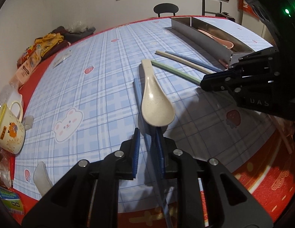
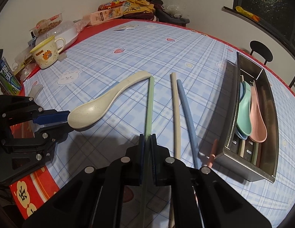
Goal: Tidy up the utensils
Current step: 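Grasp a green chopstick with right tool while left tool holds the blue chopstick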
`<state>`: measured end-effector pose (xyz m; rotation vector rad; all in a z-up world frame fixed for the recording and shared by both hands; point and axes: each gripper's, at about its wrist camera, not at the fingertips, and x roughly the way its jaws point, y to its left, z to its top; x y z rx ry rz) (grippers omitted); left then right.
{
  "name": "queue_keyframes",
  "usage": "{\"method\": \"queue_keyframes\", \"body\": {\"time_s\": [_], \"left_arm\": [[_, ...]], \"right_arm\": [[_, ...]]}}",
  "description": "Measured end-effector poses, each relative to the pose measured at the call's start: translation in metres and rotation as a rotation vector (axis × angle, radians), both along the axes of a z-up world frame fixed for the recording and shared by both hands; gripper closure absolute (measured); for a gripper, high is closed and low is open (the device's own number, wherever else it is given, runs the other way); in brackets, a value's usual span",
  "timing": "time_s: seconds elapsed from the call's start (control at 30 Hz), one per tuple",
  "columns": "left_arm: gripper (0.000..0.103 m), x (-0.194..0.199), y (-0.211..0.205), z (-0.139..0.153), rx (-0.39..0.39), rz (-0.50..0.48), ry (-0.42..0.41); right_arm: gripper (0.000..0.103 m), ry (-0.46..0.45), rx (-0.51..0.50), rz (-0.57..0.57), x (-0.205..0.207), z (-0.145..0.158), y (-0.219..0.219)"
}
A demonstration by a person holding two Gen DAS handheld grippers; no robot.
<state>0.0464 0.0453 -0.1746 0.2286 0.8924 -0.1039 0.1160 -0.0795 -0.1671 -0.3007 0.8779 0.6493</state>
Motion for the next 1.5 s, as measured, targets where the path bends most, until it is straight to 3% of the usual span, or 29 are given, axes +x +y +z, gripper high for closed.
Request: {"method": "queue_keyframes", "body": {"time_s": [0.23, 0.5, 0.77, 0.93, 1.1, 1.3, 1.5], "left_arm": [[0.083, -0.002, 0.000, 0.000, -0.004, 0.010, -0.013], [0.092, -0.003, -0.006, -0.001, 0.015, -0.007, -0.018], [0.093, -0.002, 0.008, 0.001, -0.059, 0.029, -0.011], [0.093, -0.002, 0.033, 0.004, -0.183, 0.101, -0.014], [0.093, -0.006, 0.047, 0.010, -0.255, 0.143, -0.049], [0.093, -0.010, 0.062, 0.014, -0.345, 0.178, -0.078], [0.093, -0.015, 0.068, 0.015, -0.380, 0.187, -0.088]], "right_arm": [[0.095, -0.020, -0.008, -0.003, -0.003, -0.001, 0.001], [0.095, -0.051, -0.034, -0.001, -0.005, -0.001, 0.006], [0.095, -0.068, -0.047, 0.004, -0.007, -0.001, 0.007], [0.095, -0.066, -0.035, 0.005, -0.007, -0.001, 0.006], [0.096, -0.066, -0.027, 0.005, -0.008, -0.001, 0.005], [0.097, -0.055, 0.005, -0.007, -0.008, -0.001, -0.001], [0.097, -0.046, 0.076, -0.033, -0.007, 0.004, -0.013]]}}
